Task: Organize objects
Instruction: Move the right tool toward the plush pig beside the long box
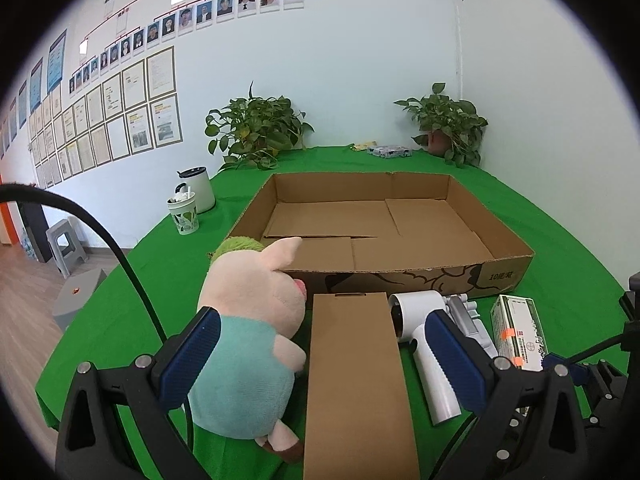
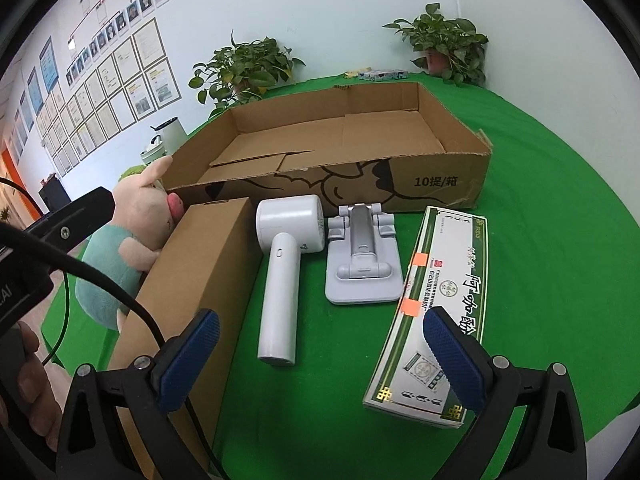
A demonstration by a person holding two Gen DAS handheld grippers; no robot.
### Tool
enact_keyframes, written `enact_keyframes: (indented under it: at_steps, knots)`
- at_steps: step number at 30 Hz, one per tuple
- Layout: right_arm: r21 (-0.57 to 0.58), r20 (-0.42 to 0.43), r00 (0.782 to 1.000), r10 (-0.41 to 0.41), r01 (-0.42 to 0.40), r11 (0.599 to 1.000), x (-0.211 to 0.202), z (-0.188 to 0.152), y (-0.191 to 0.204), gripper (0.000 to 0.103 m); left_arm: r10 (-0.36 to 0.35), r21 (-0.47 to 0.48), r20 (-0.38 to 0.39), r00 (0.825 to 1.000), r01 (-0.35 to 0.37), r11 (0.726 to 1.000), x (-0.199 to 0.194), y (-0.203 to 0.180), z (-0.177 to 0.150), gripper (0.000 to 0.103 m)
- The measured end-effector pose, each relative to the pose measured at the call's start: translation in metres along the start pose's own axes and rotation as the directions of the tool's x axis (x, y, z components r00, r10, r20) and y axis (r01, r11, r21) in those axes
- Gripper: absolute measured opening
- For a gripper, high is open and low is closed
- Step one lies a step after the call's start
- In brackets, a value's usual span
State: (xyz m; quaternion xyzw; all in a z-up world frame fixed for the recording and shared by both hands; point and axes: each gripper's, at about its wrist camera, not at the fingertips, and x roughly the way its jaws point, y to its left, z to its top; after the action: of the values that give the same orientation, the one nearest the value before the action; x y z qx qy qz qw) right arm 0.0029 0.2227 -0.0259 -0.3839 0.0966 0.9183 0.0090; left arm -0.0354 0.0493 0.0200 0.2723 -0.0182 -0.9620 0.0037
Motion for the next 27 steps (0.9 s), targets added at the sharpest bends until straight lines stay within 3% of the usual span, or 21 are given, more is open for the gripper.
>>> enact_keyframes:
  at_steps: [3, 11, 18, 27]
  knots:
    - [-0.005, -0.012, 1.000, 0.008, -0.008, 1.000, 0.002, 0.002, -0.002, 0.102, 0.004, 0.019, -0.010, 1.000, -0.003, 1.000, 0.001, -0.005, 0.001, 0.102]
    - [-0.016, -0.002, 1.000, 0.007, -0.007, 1.000, 0.001, 0.005, 0.011, 0.102, -0.081, 0.036, -0.056, 0.995, 0.083, 0.996, 0.004, 0.004, -0.005, 0.102]
    - [-0.037, -0.023, 0.998, -0.053, 0.052, 0.998, 0.006, -0.004, 0.032, 0.102, -0.139, -0.016, -0.059, 0.989, 0.138, 0.990, 0.012, 0.033, -0.010, 0.102]
    - [-0.090, 0.005, 0.995, -0.098, 0.098, 0.991, 0.003, 0.001, 0.039, 0.102, -0.136, -0.093, -0.059, 0.989, 0.130, 0.987, 0.013, 0.070, -0.008, 0.102]
